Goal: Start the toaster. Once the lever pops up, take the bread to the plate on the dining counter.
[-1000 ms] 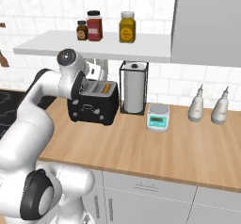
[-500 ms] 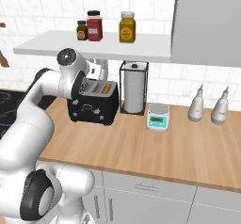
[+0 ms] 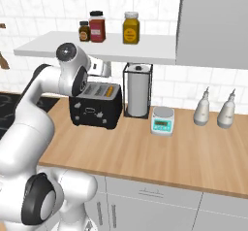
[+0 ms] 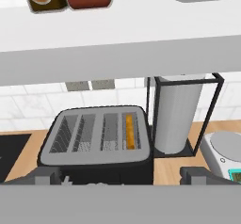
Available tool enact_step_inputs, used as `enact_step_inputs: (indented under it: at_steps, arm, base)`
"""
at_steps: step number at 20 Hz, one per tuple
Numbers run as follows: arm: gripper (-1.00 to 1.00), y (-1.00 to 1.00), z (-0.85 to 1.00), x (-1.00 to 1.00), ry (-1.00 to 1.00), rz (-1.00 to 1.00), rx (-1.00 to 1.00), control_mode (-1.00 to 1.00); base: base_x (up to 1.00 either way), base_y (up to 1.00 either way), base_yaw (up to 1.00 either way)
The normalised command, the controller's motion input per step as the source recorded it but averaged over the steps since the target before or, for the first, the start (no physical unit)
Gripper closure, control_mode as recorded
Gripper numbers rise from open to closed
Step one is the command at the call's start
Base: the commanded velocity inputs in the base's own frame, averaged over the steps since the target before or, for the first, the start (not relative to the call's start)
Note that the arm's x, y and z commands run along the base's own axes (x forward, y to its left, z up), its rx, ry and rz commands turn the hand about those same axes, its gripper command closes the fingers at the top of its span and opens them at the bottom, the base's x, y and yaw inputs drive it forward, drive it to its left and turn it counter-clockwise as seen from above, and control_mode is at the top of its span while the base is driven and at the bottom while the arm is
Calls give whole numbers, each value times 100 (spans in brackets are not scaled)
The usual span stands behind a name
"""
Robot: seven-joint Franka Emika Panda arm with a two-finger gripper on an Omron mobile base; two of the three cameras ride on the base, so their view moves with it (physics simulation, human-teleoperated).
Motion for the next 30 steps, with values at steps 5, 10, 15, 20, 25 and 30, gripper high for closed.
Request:
enact_step_inputs:
  at_steps: [5, 10, 15, 20, 25, 30]
  arm:
    - [-100, 0, 2, -1, -1, 0, 0, -100]
    - [-100, 0, 0, 0, 0, 0, 0, -100]
    - [-100, 0, 0, 0, 0, 0, 0, -100]
    - [-100, 0, 0, 0, 0, 0, 0, -100]
    - [-100, 0, 0, 0, 0, 0, 0, -100]
    - [-100, 0, 0, 0, 0, 0, 0, -100]
  base:
    - [0, 0, 0]
    - [0, 0, 0]
    - [0, 0, 0]
    - [0, 0, 0]
    - [0, 0, 0]
    - [0, 0, 0]
